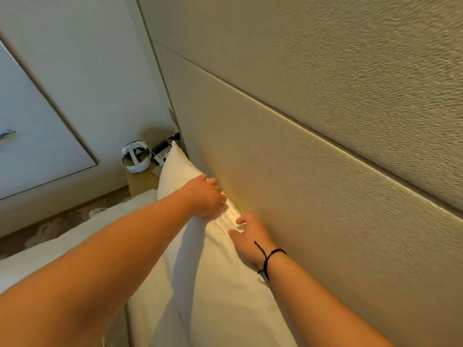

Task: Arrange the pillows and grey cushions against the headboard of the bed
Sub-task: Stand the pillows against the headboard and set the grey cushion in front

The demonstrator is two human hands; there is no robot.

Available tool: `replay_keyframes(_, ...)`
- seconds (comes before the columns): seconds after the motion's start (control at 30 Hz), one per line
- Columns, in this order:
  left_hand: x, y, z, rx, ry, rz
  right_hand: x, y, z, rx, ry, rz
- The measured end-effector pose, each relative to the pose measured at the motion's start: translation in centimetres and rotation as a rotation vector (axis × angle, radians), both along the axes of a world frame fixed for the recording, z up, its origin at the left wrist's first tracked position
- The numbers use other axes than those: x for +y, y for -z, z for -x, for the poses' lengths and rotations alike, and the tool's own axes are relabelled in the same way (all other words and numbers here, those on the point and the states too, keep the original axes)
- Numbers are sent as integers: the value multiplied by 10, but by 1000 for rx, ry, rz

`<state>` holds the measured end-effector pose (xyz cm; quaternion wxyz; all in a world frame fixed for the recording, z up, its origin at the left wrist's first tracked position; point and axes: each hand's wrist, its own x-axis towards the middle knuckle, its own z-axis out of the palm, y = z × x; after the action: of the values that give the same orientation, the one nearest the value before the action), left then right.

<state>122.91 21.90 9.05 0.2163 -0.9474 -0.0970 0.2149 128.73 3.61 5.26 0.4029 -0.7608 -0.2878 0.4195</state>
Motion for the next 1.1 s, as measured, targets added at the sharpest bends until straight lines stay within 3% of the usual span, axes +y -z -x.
replay_keyframes(0.1,18,-14,-1,12,52,-94,13,0,0,78,8,15)
replay_keyframes(0.17,32,-24,0,-12,57,-116,18,-1,1,-7,14,-4)
replay_keyframes(0.37,59,-43,-14,-277,21,21,32,-20,1,-775,-97,-110)
replay_keyframes(0.47,60,-36,-24,-424,-77,108,34,-28,-2,-1079,-194,0)
replay_keyframes(0.7,65,11,-24,-423,-181,89,40,-8,0,-1057,-293,170)
replay_keyframes(0.87,124,-15,-14,-167,-82,-84,38,-9,-2,-1044,-275,159)
replay_keyframes(1.0,154,-27,-16,-127,-138,-219,35,-8,0,-1045,-247,148)
replay_keyframes(1.1,160,-31,-22,-221,-222,-249,36,-7,0,-1041,-223,116)
